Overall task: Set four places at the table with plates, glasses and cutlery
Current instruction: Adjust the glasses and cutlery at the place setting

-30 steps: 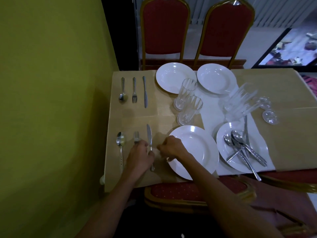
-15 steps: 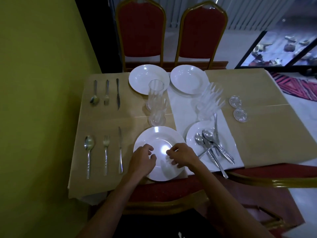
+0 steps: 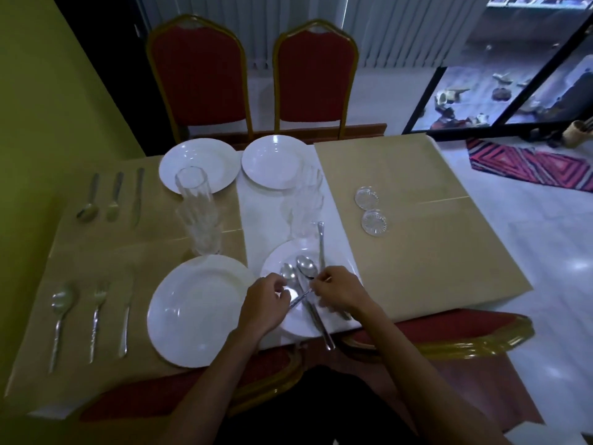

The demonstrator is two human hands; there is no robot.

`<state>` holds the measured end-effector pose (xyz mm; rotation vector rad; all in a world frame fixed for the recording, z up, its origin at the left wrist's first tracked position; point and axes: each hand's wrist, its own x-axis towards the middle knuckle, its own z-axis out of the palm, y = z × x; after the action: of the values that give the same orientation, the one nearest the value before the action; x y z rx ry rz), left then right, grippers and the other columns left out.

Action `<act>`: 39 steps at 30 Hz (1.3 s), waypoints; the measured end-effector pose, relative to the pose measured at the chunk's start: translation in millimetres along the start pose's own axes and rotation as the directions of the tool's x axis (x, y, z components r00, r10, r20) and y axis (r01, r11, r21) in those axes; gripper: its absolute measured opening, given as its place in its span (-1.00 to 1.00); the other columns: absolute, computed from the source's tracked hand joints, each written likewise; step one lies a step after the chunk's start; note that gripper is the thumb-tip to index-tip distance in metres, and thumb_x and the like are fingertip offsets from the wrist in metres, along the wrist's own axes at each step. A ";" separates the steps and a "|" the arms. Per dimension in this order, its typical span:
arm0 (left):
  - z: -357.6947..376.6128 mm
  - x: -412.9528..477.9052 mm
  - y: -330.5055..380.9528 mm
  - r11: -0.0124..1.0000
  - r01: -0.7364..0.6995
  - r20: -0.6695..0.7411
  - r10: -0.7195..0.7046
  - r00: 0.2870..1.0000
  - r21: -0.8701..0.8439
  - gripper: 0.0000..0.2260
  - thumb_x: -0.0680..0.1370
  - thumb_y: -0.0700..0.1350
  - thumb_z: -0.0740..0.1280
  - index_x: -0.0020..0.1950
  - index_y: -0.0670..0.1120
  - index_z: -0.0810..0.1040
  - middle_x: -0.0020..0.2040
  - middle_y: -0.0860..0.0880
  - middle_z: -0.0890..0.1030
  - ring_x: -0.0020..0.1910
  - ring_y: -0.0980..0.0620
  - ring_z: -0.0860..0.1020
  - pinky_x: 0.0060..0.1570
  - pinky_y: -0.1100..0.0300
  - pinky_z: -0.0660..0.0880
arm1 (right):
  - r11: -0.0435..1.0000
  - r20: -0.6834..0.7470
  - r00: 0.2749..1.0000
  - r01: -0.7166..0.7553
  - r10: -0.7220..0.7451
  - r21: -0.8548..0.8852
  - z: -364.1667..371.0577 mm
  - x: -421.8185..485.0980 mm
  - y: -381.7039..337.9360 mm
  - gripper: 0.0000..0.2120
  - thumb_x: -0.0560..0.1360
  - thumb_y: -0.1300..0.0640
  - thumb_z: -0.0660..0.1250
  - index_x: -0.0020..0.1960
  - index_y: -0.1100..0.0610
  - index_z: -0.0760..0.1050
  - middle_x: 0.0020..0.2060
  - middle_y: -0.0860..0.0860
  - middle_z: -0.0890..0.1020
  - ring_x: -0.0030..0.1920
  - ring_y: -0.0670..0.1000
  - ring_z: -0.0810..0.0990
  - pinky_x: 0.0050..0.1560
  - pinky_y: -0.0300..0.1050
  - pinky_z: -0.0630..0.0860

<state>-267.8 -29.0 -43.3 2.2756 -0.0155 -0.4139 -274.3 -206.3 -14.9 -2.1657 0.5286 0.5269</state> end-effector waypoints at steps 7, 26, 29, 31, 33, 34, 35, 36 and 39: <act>14.5 12.6 16.6 0.999 -0.011 0.027 0.010 1.000 0.047 -0.88 0.54 -0.13 0.33 0.03 -0.02 0.62 0.02 0.02 0.67 -0.04 0.05 0.62 -0.01 0.19 0.51 | 0.997 -0.025 0.999 -0.028 0.030 0.070 -28.3 11.0 31.5 -0.80 0.48 0.00 0.36 -0.11 0.13 0.62 -0.28 0.09 0.72 -0.30 0.10 0.72 -0.17 0.02 0.69; -56.7 128.2 82.5 0.958 0.084 -0.103 -0.116 0.988 -0.273 -0.81 0.55 0.03 0.19 -0.02 0.01 0.56 -0.06 0.03 0.63 0.02 -0.07 0.61 0.11 -0.11 0.57 | 0.989 -0.089 0.993 0.085 -0.074 0.119 -103.0 121.9 -48.4 -0.80 0.48 0.24 0.43 0.09 0.19 0.56 -0.16 0.13 0.68 -0.36 -0.05 0.63 -0.36 -0.17 0.57; -59.7 159.4 103.1 0.948 0.176 -0.058 -0.198 0.978 -0.266 -0.77 0.56 0.07 0.15 -0.06 -0.01 0.54 0.03 -0.03 0.61 0.09 -0.12 0.58 0.16 -0.10 0.51 | 0.991 -0.029 0.994 0.110 -0.108 0.072 -112.7 154.8 -57.1 -0.68 0.47 0.24 0.43 0.21 0.17 0.52 -0.09 0.16 0.69 -0.33 -0.02 0.64 -0.23 -0.05 0.62; -58.9 177.0 115.8 0.932 0.263 0.045 -0.260 0.965 -0.248 -0.76 0.56 0.11 0.13 -0.04 0.02 0.53 0.08 -0.01 0.57 0.17 -0.13 0.54 0.20 -0.07 0.46 | 0.991 0.022 0.991 0.128 -0.128 0.026 -116.9 171.0 -59.4 -0.59 0.48 0.23 0.43 0.31 0.12 0.48 0.01 0.18 0.68 -0.26 0.03 0.65 -0.13 0.01 0.65; -55.6 190.3 126.6 0.923 0.322 0.145 -0.296 0.944 -0.213 -0.67 0.57 0.11 0.08 0.15 0.00 0.53 0.14 -0.03 0.54 0.18 -0.11 0.52 0.14 -0.03 0.42 | 0.982 0.097 0.979 0.186 -0.181 -0.042 -121.7 185.1 -62.9 -0.47 0.50 0.18 0.45 0.43 0.04 0.41 0.12 0.18 0.65 -0.15 0.07 0.63 0.00 0.03 0.63; -53.6 196.6 130.7 0.919 0.340 0.175 -0.308 0.935 -0.201 -0.63 0.58 0.10 0.06 0.21 -0.03 0.51 0.14 -0.04 0.55 0.16 -0.09 0.51 0.08 0.00 0.40 | 0.967 0.145 0.964 0.236 -0.221 -0.098 -124.2 192.1 -65.3 -0.41 0.50 0.13 0.47 0.48 0.01 0.37 0.21 0.16 0.62 -0.07 0.07 0.62 0.08 0.01 0.61; -52.0 203.7 135.4 0.915 0.348 0.192 -0.312 0.931 -0.203 -0.63 0.57 0.08 0.06 0.19 -0.06 0.52 0.11 -0.06 0.56 0.13 -0.09 0.53 0.05 0.04 0.42 | 0.943 0.192 0.945 0.294 -0.263 -0.154 -126.8 200.3 -67.3 -0.35 0.49 0.09 0.49 0.52 0.00 0.34 0.30 0.14 0.57 0.03 0.07 0.62 0.15 -0.02 0.58; -49.9 210.5 141.1 0.910 0.350 0.197 -0.310 0.930 -0.223 -0.65 0.54 0.05 0.08 0.14 -0.08 0.53 0.08 -0.09 0.58 0.14 -0.13 0.55 0.09 0.03 0.47 | 0.917 0.236 0.923 0.350 -0.303 -0.193 -129.8 209.8 -68.1 -0.32 0.48 0.05 0.50 0.53 0.01 0.32 0.37 0.11 0.52 0.13 0.08 0.61 0.18 -0.07 0.53; -50.1 225.7 154.0 0.904 0.327 0.179 -0.286 0.941 -0.277 -0.79 0.54 -0.03 0.13 -0.08 -0.09 0.50 -0.04 -0.12 0.58 0.11 -0.17 0.57 0.34 -0.10 0.45 | 0.858 0.306 0.875 0.453 -0.375 -0.244 -130.2 224.7 -71.2 -0.29 0.44 -0.05 0.54 0.50 0.07 0.38 0.41 0.07 0.49 0.24 0.07 0.58 0.16 -0.20 0.40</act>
<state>-20.6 -129.1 34.4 1.9434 0.3232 -0.6861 -26.7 -312.1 -16.2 -2.3699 -0.1820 0.6563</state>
